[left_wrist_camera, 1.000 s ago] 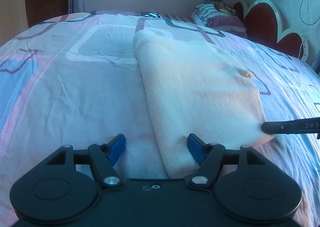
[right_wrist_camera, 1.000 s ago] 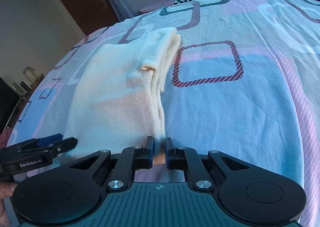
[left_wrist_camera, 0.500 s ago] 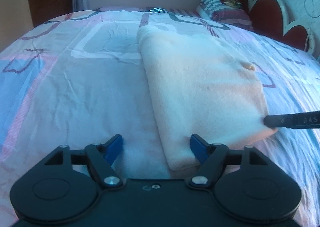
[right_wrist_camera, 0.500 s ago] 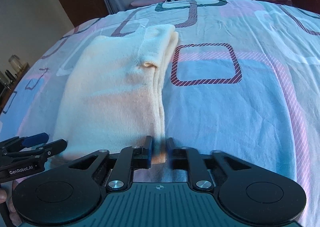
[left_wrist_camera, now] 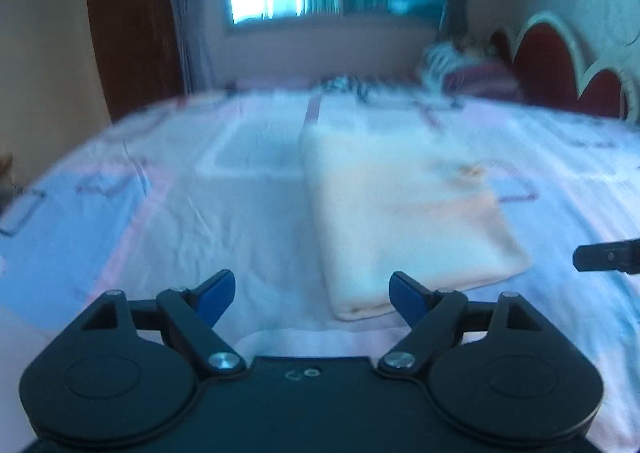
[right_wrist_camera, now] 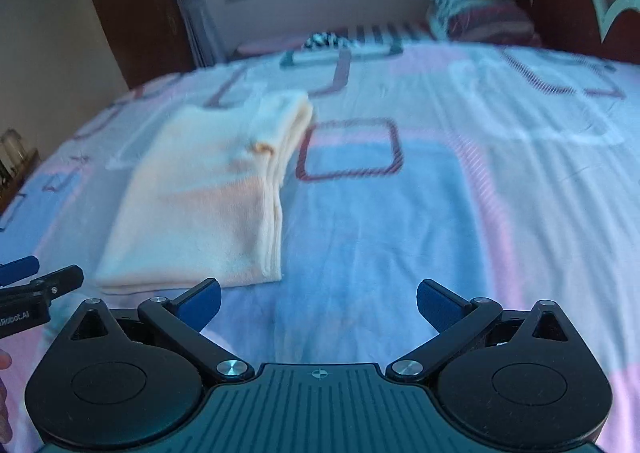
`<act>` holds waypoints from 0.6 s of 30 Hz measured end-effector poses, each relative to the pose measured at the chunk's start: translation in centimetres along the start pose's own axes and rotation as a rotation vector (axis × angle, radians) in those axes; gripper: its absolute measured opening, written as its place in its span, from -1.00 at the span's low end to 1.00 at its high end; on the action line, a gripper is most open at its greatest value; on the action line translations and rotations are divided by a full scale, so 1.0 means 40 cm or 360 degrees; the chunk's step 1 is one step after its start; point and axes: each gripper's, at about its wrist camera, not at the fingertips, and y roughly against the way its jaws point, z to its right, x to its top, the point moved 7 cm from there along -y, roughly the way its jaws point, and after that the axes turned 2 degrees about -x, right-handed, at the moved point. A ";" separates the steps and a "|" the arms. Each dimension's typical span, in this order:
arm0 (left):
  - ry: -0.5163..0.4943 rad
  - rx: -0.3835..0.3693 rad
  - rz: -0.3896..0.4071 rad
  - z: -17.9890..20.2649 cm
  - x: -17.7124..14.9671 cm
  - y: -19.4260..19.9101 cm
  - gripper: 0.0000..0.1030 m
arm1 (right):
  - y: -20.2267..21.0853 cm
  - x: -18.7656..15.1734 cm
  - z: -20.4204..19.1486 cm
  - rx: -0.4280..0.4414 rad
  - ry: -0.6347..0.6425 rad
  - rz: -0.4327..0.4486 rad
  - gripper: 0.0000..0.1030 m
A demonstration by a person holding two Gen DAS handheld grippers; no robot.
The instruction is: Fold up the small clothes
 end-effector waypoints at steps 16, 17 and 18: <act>0.0162 0.0028 0.0180 0.050 0.034 0.322 -0.09 | 0.364 -0.018 -0.030 0.0024 0.0162 0.0291 1.00; 0.0177 0.0031 0.0181 0.056 0.034 0.333 0.84 | 0.377 -0.022 -0.029 0.0031 0.0160 0.0298 1.00; 0.0184 0.0058 0.0235 0.061 0.033 0.352 0.85 | 0.390 -0.027 -0.028 0.0037 0.0160 0.0304 1.00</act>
